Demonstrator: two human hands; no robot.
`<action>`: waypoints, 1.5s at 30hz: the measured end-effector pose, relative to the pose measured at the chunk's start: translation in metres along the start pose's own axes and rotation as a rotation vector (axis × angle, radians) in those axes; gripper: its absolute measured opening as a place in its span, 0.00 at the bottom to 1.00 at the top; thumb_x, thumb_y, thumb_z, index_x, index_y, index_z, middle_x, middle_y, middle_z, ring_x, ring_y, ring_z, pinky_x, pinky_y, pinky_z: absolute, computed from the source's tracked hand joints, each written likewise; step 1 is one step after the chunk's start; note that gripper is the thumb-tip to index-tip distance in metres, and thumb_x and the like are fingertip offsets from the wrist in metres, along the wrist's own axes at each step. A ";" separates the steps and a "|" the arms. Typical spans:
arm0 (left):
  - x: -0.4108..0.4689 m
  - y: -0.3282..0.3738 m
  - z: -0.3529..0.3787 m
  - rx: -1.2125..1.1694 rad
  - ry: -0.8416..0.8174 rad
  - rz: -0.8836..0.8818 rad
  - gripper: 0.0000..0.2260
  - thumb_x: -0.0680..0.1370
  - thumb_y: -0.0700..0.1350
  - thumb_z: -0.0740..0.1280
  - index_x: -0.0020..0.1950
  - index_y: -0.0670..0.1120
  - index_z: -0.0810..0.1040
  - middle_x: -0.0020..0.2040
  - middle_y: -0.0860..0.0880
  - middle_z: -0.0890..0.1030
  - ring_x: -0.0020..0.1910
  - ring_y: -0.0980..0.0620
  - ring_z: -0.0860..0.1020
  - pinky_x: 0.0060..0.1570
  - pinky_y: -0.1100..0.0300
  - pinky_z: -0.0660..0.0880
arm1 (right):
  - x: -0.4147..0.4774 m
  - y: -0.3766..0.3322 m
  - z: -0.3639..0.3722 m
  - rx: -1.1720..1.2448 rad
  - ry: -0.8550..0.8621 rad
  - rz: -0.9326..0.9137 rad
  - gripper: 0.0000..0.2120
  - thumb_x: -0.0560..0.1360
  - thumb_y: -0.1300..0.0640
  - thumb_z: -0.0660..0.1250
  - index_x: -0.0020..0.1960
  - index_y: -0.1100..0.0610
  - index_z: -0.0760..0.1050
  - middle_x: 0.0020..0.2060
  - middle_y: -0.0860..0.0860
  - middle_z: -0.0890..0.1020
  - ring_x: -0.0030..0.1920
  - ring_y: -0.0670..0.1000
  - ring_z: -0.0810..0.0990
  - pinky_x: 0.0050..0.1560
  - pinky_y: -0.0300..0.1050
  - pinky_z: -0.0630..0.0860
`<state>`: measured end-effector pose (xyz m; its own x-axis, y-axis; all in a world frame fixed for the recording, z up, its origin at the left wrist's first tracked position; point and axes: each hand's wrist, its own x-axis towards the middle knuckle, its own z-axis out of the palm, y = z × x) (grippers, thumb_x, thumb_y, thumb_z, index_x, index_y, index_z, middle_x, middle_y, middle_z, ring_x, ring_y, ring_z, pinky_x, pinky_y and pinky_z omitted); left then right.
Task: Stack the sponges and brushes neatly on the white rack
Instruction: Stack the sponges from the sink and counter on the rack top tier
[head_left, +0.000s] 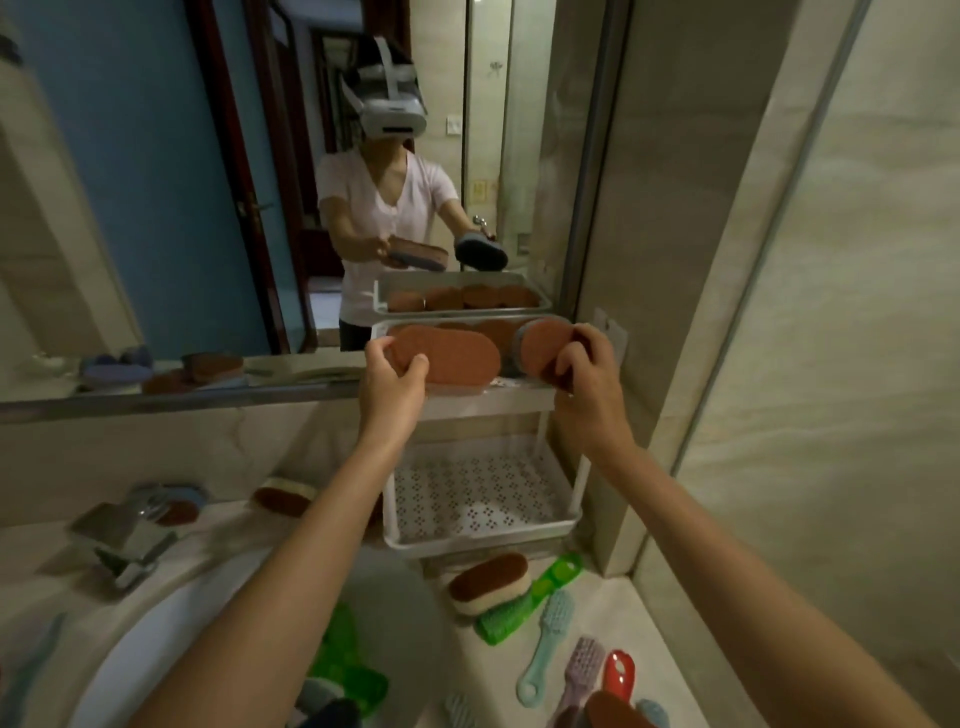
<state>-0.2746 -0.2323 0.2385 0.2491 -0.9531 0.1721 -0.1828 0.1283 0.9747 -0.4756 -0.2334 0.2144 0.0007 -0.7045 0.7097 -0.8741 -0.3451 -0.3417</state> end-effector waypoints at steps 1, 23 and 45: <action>0.007 0.001 0.000 -0.012 -0.011 -0.015 0.18 0.80 0.45 0.60 0.69 0.47 0.62 0.60 0.46 0.73 0.52 0.47 0.77 0.54 0.48 0.78 | 0.006 0.000 0.000 -0.003 -0.016 0.006 0.10 0.65 0.73 0.64 0.45 0.65 0.71 0.64 0.63 0.69 0.63 0.62 0.68 0.63 0.58 0.69; 0.043 -0.007 0.009 0.791 -0.255 0.256 0.14 0.77 0.40 0.60 0.62 0.46 0.75 0.62 0.44 0.75 0.61 0.44 0.73 0.60 0.51 0.72 | 0.049 -0.010 0.012 -0.032 -0.570 0.235 0.09 0.72 0.69 0.58 0.39 0.56 0.66 0.48 0.56 0.73 0.53 0.58 0.73 0.51 0.48 0.68; -0.059 -0.077 0.024 0.458 -0.156 0.651 0.14 0.76 0.39 0.56 0.52 0.37 0.80 0.48 0.40 0.80 0.47 0.49 0.75 0.46 0.60 0.68 | -0.111 -0.023 0.047 0.115 -0.139 0.115 0.16 0.65 0.63 0.57 0.52 0.62 0.70 0.50 0.61 0.75 0.49 0.55 0.73 0.48 0.44 0.71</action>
<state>-0.2981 -0.1925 0.1495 -0.1706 -0.7573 0.6304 -0.6252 0.5777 0.5248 -0.4332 -0.1763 0.1144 -0.0216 -0.8195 0.5727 -0.8109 -0.3207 -0.4895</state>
